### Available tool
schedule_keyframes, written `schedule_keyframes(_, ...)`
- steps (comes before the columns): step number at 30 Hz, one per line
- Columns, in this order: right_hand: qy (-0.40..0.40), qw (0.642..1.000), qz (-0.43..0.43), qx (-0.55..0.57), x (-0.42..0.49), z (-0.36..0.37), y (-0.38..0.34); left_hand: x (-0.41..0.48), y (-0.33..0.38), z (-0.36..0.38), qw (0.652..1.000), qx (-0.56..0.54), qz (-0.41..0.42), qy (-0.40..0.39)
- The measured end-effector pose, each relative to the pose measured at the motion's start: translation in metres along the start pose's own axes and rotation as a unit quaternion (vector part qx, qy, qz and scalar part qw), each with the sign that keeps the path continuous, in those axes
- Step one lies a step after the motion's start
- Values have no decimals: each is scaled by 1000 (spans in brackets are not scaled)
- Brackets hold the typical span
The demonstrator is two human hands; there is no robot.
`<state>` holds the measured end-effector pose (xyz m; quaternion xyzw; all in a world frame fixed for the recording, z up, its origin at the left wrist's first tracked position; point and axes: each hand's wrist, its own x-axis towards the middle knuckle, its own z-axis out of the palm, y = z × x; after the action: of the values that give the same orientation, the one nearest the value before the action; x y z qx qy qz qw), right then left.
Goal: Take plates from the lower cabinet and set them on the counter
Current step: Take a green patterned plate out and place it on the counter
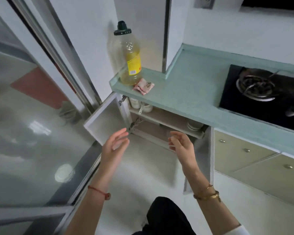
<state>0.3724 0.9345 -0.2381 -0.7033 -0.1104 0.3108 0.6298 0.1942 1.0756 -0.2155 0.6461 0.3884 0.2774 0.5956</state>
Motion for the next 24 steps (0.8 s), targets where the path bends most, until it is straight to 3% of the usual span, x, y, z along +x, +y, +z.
schedule_keyframes(7,105,994,26,-4,70,4,15,121,-31,24,993,8,-21,-113)
schedule_keyframes(15,165,982,85,-21,159,10,56,225,-87,61,984,47,-45,-169)
schedule_keyframes(24,233,966,104,-37,280,19,211,329,-257,122,966,98,-54,-232)
